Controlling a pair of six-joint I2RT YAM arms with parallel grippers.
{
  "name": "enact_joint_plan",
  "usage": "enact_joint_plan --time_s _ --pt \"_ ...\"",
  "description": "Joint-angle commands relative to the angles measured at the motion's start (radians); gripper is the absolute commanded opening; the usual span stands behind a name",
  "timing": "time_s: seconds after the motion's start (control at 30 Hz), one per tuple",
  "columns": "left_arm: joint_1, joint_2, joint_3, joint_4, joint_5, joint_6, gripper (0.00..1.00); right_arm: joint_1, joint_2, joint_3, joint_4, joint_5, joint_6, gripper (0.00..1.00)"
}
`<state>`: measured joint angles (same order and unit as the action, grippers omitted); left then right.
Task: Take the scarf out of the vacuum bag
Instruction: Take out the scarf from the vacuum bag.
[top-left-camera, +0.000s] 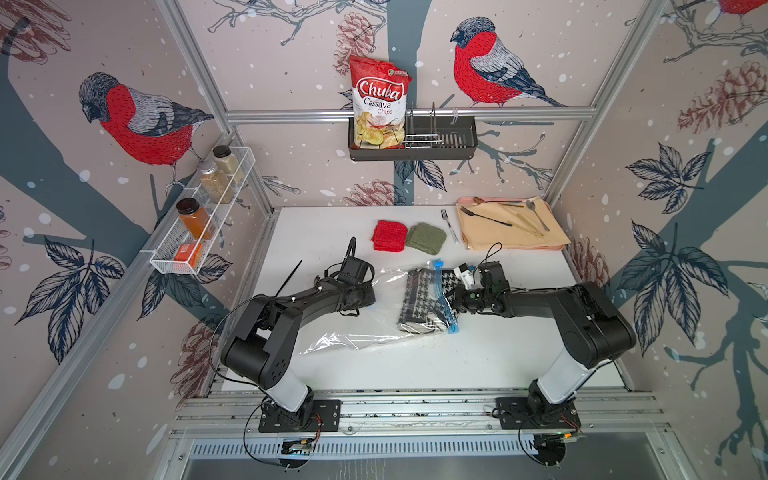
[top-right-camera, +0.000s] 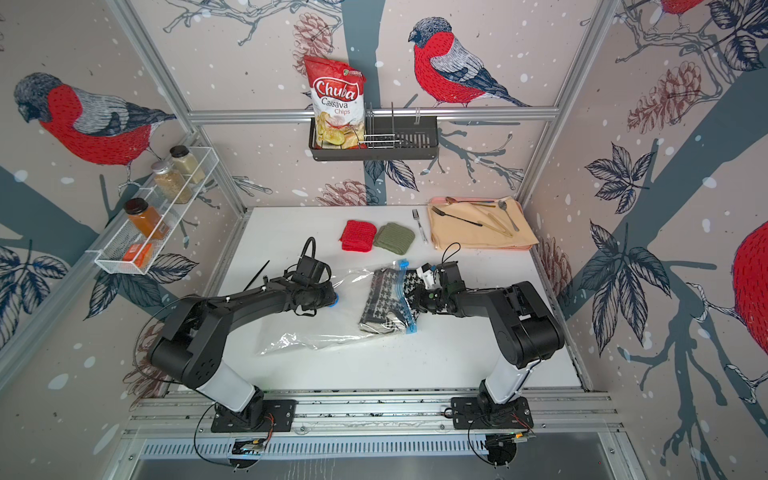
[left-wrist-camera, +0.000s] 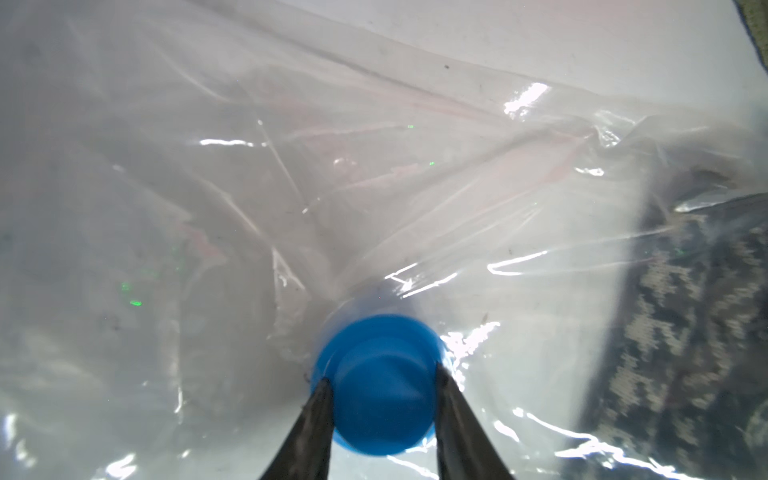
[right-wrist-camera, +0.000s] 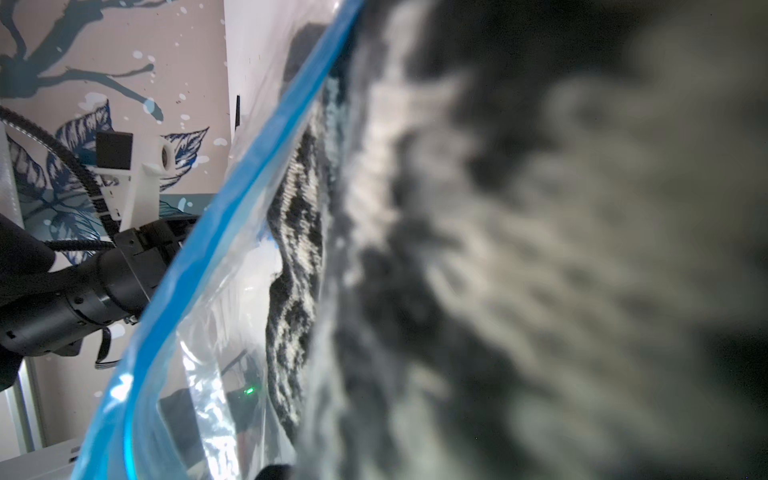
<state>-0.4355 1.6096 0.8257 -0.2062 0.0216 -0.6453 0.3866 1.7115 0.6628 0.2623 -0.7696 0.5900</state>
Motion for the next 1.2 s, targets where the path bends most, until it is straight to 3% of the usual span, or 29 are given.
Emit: enact_joint_plan --time_s 0.0,0.13,0.53,1.17 --pt "-0.006 -0.004 0.012 -0.042 -0.081 0.02 0.09 0.051 0.014 0.052 -0.103 0.045 -0.088 0.0" --pt "-0.008 -0.005 0.014 -0.054 -0.107 0.025 0.09 0.093 0.029 0.093 -0.173 0.087 -0.134 0.0" --pt "-0.007 0.019 0.035 -0.104 -0.166 0.024 0.09 0.08 -0.014 0.115 -0.29 0.211 -0.184 0.0" --pt "-0.007 0.011 0.028 -0.095 -0.175 0.023 0.08 0.044 -0.027 0.067 -0.229 0.166 -0.158 0.0"
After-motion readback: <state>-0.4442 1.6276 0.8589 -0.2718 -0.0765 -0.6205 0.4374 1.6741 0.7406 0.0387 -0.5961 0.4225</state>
